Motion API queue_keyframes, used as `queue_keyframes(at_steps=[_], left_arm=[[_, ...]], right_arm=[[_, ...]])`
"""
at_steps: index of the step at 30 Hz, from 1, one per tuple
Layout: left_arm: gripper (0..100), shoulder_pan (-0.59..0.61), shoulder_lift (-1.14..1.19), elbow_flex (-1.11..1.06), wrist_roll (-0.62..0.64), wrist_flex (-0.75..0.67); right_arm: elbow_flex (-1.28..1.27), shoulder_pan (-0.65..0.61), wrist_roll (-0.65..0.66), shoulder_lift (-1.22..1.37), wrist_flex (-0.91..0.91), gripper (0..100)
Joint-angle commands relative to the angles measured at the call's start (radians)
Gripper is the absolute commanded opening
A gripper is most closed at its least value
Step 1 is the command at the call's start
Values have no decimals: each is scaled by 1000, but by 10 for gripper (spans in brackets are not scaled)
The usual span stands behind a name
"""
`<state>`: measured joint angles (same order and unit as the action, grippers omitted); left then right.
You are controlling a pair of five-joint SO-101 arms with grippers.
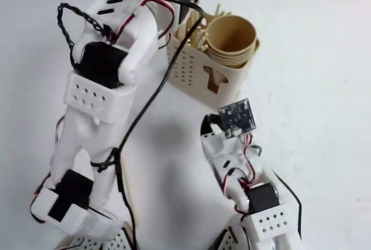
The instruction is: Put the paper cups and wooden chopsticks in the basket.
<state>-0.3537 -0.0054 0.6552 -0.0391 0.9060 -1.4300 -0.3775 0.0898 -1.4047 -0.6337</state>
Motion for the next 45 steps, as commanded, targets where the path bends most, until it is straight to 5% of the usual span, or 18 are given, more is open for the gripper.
queue_keyframes(at_steps=[1, 8, 19, 24, 31, 45], left_arm=[[184, -4, -42, 41, -8, 48], [142, 54, -153, 40, -12, 287], [143, 285, -213, 14, -12, 890], [188, 421, -203, -244, -91, 873], [207, 461, -206, -605, -104, 833], [207, 455, -203, -1195, -104, 362]], right_arm=[[8, 8, 9, 16, 18, 34], [8, 12, 3, 19, 18, 33], [6, 10, 0, 19, 15, 31], [6, 10, 0, 19, 15, 31], [6, 10, 3, 19, 15, 31], [6, 16, 9, 19, 15, 31]])
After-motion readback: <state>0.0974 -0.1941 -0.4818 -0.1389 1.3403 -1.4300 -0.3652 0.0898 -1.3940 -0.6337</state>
